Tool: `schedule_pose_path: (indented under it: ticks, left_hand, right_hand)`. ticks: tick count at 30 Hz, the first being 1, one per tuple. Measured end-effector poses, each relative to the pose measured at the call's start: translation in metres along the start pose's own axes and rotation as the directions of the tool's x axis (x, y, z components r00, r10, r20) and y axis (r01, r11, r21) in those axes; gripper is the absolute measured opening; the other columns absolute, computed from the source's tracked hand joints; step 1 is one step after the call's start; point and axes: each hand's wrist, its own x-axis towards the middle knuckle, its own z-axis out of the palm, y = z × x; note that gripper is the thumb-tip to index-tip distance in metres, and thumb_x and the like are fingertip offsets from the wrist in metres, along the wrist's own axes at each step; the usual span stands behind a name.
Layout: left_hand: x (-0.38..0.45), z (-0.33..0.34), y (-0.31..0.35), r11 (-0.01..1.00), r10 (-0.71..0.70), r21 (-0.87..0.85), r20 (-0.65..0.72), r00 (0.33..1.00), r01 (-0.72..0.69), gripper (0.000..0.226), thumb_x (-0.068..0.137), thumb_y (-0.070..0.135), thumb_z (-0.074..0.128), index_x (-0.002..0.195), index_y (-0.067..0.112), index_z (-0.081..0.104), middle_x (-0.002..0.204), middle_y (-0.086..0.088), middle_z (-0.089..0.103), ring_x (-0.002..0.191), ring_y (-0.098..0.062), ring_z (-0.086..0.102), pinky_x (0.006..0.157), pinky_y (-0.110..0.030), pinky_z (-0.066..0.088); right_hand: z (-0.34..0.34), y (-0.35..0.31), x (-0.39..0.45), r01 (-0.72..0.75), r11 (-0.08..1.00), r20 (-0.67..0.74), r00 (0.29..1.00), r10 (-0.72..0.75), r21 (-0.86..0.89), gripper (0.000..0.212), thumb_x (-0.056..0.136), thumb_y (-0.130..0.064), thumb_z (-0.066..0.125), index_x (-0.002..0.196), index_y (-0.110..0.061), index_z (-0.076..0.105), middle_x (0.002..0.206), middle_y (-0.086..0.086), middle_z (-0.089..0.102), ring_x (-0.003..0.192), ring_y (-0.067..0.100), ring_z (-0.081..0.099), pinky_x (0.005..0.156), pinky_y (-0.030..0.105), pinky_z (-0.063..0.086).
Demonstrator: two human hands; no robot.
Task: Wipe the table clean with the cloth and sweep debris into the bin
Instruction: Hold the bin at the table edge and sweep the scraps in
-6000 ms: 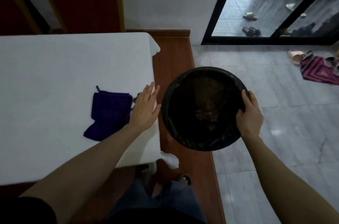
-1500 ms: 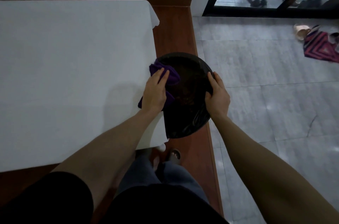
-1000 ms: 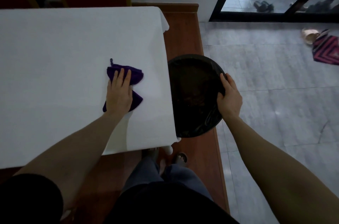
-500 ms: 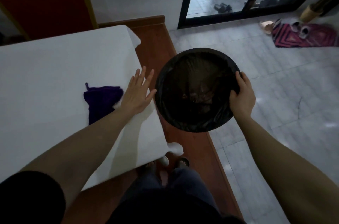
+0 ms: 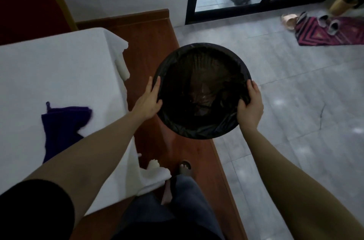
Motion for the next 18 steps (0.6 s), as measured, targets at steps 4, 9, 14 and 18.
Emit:
schedule_pose_path:
  ticks: [4,9,14,18]
  left_hand:
    - [0.035,0.037,-0.014,0.993,-0.115,0.016,-0.03,0.993,0.115,0.088,0.098,0.009,0.051,0.158,0.025,-0.012,0.165,-0.003,-0.02,0.108,-0.036,0.06,0.067,-0.039,0.052]
    - [0.082,0.101,-0.056,0.983,-0.181,0.038,0.006,0.984,0.18,0.089,0.097,0.005,0.05,0.157,0.023,-0.012,0.164,-0.001,-0.025,0.113,-0.04,0.058,0.078,-0.049,0.056]
    - [0.122,0.169,-0.101,0.954,-0.291,0.091,0.051,0.955,0.285,0.087,0.098,0.006,0.051,0.158,0.022,-0.011,0.164,-0.001,-0.024,0.076,-0.03,0.06,0.055,-0.034,0.045]
    - [0.148,0.218,-0.13,0.934,-0.344,0.132,0.068,0.936,0.333,0.086,0.099,0.006,0.051,0.158,0.021,-0.011,0.164,0.001,-0.025,0.062,-0.02,0.048,0.049,-0.029,0.036]
  right_hand:
    - [0.049,0.045,0.02,0.001,1.0,0.058,0.998,-0.002,0.004,0.068,0.086,0.004,0.048,0.149,-0.021,0.044,0.155,0.001,0.041,0.141,0.017,0.038,0.106,0.009,0.025]
    - [0.123,0.118,0.028,-0.038,0.999,0.116,0.992,0.039,-0.01,0.068,0.087,0.002,0.047,0.15,-0.022,0.042,0.157,0.0,0.037,0.142,0.016,0.037,0.108,0.019,0.028]
    - [0.2,0.196,0.024,-0.046,0.998,0.163,0.985,0.051,-0.035,0.068,0.086,0.001,0.049,0.15,-0.021,0.042,0.157,0.002,0.038,0.142,0.016,0.036,0.106,0.019,0.029]
    - [0.249,0.249,0.018,-0.048,0.998,0.182,0.982,0.056,-0.052,0.068,0.086,0.002,0.05,0.15,-0.018,0.042,0.157,0.005,0.037,0.143,0.018,0.036,0.107,0.016,0.027]
